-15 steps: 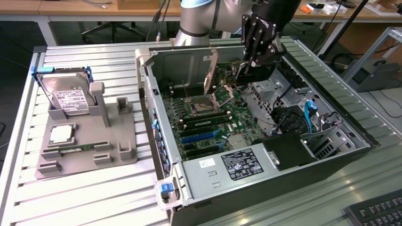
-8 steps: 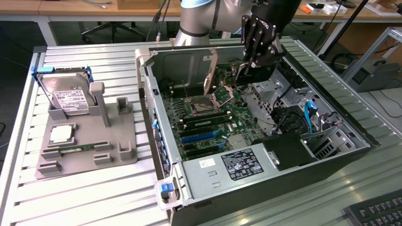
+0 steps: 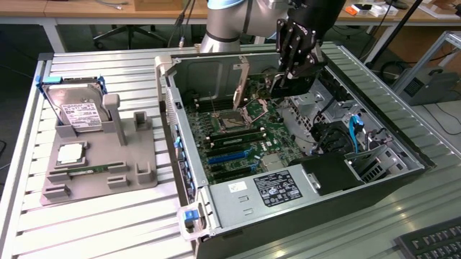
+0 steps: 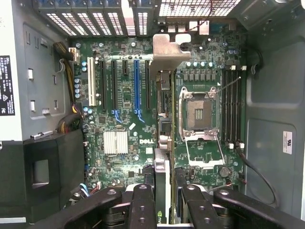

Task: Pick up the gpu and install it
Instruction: 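Insert the gpu into the slot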

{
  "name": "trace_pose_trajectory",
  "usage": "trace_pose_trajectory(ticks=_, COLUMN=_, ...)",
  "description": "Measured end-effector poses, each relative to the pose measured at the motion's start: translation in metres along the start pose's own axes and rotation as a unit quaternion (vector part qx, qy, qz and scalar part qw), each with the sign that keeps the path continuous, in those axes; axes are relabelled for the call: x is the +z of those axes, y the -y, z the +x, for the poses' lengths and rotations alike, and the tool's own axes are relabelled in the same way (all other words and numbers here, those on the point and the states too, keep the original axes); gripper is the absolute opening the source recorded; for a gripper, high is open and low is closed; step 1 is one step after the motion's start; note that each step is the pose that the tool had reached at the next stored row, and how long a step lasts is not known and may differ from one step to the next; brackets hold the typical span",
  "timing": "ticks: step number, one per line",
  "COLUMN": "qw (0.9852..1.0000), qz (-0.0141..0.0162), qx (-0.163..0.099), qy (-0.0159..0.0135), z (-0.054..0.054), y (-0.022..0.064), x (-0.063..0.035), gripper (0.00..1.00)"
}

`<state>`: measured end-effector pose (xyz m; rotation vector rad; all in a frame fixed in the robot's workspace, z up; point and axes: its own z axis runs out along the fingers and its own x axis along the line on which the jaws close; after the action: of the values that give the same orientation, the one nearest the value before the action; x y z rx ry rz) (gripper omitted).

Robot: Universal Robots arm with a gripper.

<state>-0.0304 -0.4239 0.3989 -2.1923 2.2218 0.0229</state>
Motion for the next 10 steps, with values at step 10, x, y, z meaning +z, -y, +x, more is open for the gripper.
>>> trace_pose_trajectory(ticks=10, qw=1.0, qz=0.0, qx=0.0, qy=0.0, z=0.0014, y=-0.0002, x=0.0018, gripper=0.27)
